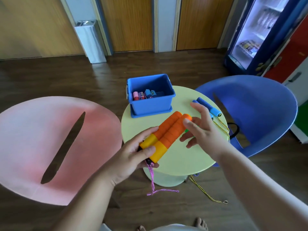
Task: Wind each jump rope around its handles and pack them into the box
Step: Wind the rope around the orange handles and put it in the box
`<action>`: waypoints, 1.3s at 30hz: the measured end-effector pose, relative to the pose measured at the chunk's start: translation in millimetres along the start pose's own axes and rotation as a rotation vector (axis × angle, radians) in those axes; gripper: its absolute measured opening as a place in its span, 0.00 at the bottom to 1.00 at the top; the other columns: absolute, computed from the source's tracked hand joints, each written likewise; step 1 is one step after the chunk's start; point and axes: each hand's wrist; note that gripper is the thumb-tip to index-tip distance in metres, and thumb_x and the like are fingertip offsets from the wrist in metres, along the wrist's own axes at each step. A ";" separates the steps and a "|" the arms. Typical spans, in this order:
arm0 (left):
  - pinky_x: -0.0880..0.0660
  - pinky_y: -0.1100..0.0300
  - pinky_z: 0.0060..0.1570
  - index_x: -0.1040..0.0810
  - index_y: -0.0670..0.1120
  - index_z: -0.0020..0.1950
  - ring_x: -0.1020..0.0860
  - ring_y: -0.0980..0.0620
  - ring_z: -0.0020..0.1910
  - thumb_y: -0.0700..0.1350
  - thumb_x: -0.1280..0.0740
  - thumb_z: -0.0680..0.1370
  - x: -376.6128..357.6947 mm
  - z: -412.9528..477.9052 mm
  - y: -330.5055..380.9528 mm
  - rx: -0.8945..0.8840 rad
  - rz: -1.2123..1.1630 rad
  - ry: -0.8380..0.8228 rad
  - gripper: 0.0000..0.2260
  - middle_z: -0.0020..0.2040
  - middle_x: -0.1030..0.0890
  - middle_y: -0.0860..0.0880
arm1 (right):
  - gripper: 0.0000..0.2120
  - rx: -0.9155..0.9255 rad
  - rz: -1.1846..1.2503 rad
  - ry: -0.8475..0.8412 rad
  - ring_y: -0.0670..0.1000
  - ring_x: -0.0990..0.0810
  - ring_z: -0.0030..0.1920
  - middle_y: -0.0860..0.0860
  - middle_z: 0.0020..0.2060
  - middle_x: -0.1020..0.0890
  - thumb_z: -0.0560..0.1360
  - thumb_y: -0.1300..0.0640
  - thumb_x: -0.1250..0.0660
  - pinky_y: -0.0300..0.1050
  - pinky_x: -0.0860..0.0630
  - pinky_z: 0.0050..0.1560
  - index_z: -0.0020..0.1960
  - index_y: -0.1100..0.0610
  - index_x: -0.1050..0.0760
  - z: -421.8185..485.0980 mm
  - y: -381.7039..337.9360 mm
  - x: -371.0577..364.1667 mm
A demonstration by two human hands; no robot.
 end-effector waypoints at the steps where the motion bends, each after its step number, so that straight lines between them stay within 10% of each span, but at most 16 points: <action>1: 0.19 0.41 0.56 0.26 0.59 0.74 0.20 0.37 0.64 0.44 0.30 0.80 -2.6 1.8 4.8 0.008 0.008 -0.022 0.23 0.68 0.21 0.47 | 0.21 0.011 0.002 -0.051 0.60 0.15 0.41 0.56 0.50 0.19 0.83 0.54 0.35 0.55 0.19 0.38 0.72 0.42 0.36 1.7 -4.5 7.4; 6: 0.18 0.47 0.52 0.26 0.58 0.75 0.17 0.42 0.59 0.43 0.32 0.81 -9.8 5.2 28.7 0.041 0.135 -0.101 0.23 0.68 0.20 0.51 | 0.24 -0.064 0.082 -0.199 0.60 0.18 0.38 0.61 0.48 0.19 0.80 0.69 0.39 0.54 0.22 0.37 0.69 0.47 0.27 5.8 -13.6 33.4; 11: 0.17 0.47 0.50 0.22 0.59 0.71 0.17 0.42 0.57 0.45 0.28 0.77 -20.7 10.3 33.6 0.026 0.190 -0.034 0.22 0.64 0.19 0.47 | 0.06 -0.065 0.066 -0.189 0.56 0.25 0.35 0.58 0.37 0.25 0.85 0.55 0.38 0.51 0.25 0.35 0.59 0.51 0.25 0.3 -4.4 36.0; 18: 0.19 0.52 0.38 0.20 0.61 0.59 0.17 0.48 0.44 0.60 0.30 0.77 -54.8 37.2 18.5 -0.164 0.240 0.442 0.12 0.54 0.18 0.46 | 0.05 0.041 0.162 0.024 0.54 0.30 0.34 0.55 0.39 0.29 0.86 0.53 0.41 0.47 0.30 0.32 0.52 0.48 0.28 -4.4 5.6 26.0; 23: 0.21 0.46 0.30 0.23 0.55 0.53 0.18 0.43 0.36 0.53 0.33 0.82 -69.3 43.9 12.1 -0.252 0.383 0.707 0.03 0.44 0.20 0.50 | 0.10 0.106 0.039 -0.178 0.53 0.22 0.35 0.54 0.40 0.23 0.87 0.53 0.43 0.49 0.26 0.32 0.57 0.51 0.23 -7.7 8.1 37.2; 39: 0.18 0.50 0.37 0.22 0.59 0.52 0.16 0.49 0.41 0.53 0.34 0.83 -78.5 31.3 15.1 -0.182 0.287 0.624 0.02 0.50 0.20 0.50 | 0.04 0.063 0.165 -0.262 0.63 0.14 0.41 0.59 0.44 0.17 0.86 0.60 0.42 0.55 0.18 0.36 0.58 0.56 0.29 -15.3 7.0 39.4</action>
Point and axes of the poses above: each hand's wrist, its own z-axis towards the middle knuckle, its own x-axis out of the back of the hand, y = z × x
